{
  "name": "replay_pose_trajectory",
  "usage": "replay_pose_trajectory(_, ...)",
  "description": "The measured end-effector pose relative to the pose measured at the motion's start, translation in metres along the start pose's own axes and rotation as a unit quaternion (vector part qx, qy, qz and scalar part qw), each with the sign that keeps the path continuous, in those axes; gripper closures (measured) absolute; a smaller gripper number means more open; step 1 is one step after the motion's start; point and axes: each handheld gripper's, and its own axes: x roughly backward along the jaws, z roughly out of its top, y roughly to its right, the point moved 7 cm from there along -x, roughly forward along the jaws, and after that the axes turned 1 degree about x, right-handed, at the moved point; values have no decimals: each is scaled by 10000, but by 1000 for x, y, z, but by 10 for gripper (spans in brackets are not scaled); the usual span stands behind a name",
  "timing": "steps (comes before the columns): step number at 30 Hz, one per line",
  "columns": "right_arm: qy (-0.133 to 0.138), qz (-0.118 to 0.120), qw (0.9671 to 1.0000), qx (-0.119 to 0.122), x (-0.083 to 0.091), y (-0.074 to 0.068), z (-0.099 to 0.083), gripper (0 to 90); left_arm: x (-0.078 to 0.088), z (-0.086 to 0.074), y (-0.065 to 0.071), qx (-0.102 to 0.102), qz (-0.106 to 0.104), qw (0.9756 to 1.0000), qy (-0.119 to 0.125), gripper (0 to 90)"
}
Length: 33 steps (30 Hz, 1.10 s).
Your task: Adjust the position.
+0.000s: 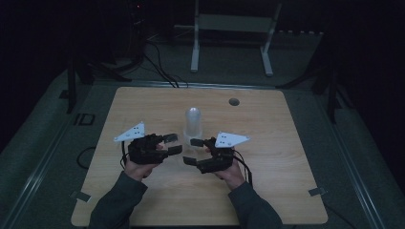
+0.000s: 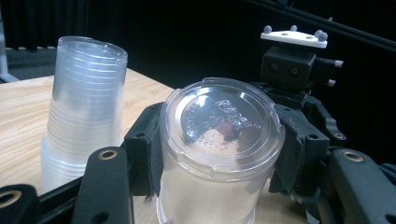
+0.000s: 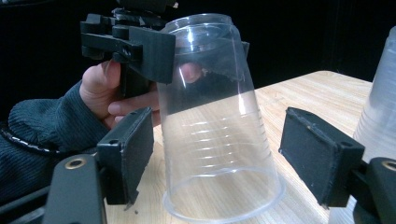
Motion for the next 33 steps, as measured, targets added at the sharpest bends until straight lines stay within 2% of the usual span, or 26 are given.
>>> replay_pose_trajectory(18,-81,138,9999,-7,-6,-3,-1,247,-2,2,4,57,-166,9998,122,416)
replay_pose_trajectory(29,-349,116,9992,128,-12,-5,-7,210,-3,2,5,93,-211,9996,180,418)
replay_pose_trajectory(33,-394,99,9990,169,-14,-6,-8,234,-2,3,5,104,-222,9995,201,418)
